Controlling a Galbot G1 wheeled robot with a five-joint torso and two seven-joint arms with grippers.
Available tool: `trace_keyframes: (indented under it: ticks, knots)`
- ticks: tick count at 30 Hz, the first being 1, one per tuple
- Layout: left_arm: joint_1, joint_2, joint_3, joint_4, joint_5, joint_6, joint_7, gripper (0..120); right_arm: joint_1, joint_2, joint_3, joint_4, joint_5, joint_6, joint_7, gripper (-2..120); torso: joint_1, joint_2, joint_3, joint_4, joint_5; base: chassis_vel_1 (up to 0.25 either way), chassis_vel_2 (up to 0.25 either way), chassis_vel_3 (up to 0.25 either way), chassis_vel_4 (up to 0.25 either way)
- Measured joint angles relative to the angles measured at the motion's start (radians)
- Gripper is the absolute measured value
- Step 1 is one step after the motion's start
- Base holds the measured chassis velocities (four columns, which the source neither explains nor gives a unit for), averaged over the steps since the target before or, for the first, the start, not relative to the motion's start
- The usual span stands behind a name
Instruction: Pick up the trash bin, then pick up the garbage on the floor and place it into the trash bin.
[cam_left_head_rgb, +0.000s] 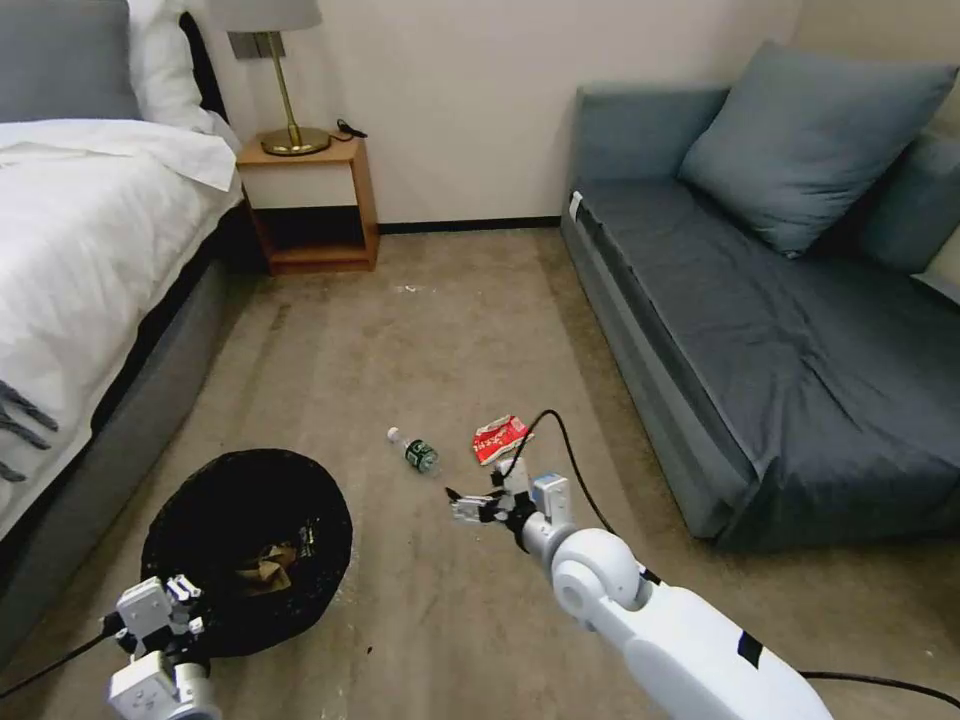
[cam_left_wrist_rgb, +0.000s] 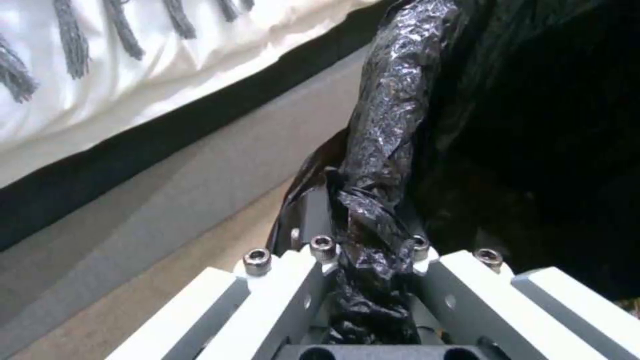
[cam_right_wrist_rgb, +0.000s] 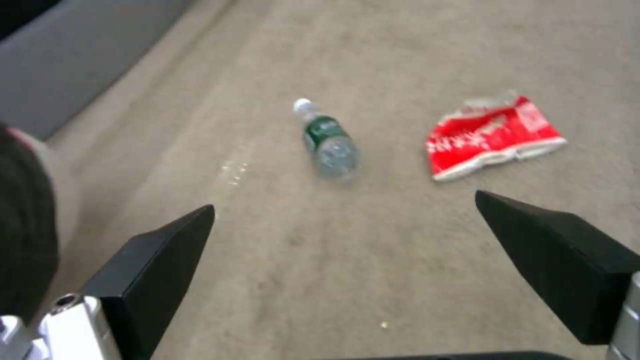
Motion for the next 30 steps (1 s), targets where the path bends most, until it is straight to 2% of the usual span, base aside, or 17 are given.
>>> trace_keyframes:
  ticks: [9,30]
  knots:
    - [0.018,0.01,-0.006,-0.017,0.001,-0.013,-0.001,3,-0.01,0.003,0.015,-0.021,-0.013,0.03,-0.016,100,0.0,0.0,0.0,0.0001,-0.0001,0.0,0.0,0.0,0.0]
    - [0.017,0.022,-0.014,-0.012,-0.004,-0.038,-0.002,3,-0.024,0.008,0.015,-0.042,-0.04,0.063,-0.036,100,0.0,0.0,0.0,0.0001,-0.0002,0.0,0.0,0.0,0.0]
